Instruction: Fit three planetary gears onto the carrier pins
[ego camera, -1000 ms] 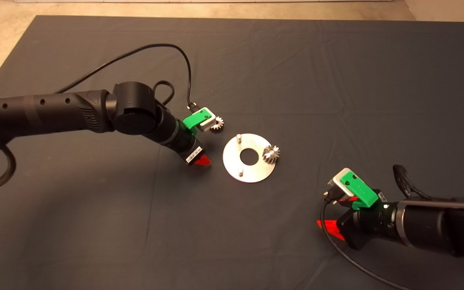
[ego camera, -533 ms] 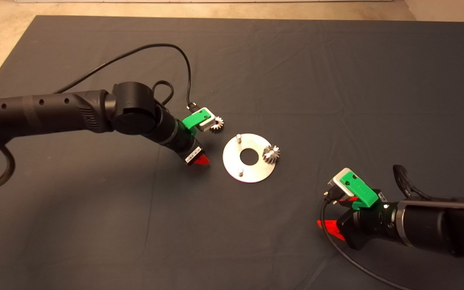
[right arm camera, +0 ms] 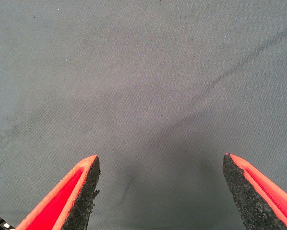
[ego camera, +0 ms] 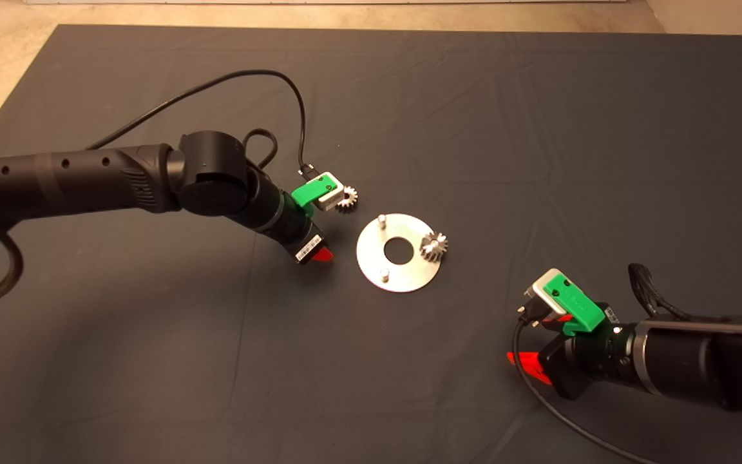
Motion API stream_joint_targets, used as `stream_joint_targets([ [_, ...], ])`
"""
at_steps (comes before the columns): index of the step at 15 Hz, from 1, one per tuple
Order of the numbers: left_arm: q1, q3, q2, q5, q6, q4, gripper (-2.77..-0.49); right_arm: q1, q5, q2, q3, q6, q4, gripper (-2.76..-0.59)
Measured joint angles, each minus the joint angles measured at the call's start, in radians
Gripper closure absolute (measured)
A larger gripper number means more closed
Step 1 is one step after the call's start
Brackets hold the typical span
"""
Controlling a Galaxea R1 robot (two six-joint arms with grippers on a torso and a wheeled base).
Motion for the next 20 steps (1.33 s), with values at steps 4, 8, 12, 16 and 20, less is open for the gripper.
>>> stream_joint_targets([
  [4,0.000,0.000,0.000,-0.001,0.007,0.000,-1.48,0.000,0.000,0.000,0.000,0.000,0.000,-1.89],
  [8,0.000,0.000,-0.001,-0.006,0.010,0.000,-1.36,0.000,0.000,0.000,0.000,0.000,0.000,-1.89],
  [12,0.000,0.000,-0.009,-0.024,0.021,0.000,-1.36,0.000,0.000,0.000,0.000,0.000,0.000,-1.89],
  [16,0.003,0.002,-0.014,-0.025,0.029,0.000,-1.22,0.000,0.000,0.000,0.000,0.000,0.000,-1.89],
  [20,0.017,0.002,-0.020,-0.034,0.036,0.000,-1.22,0.000,0.000,0.000,0.000,0.000,0.000,-1.89],
])
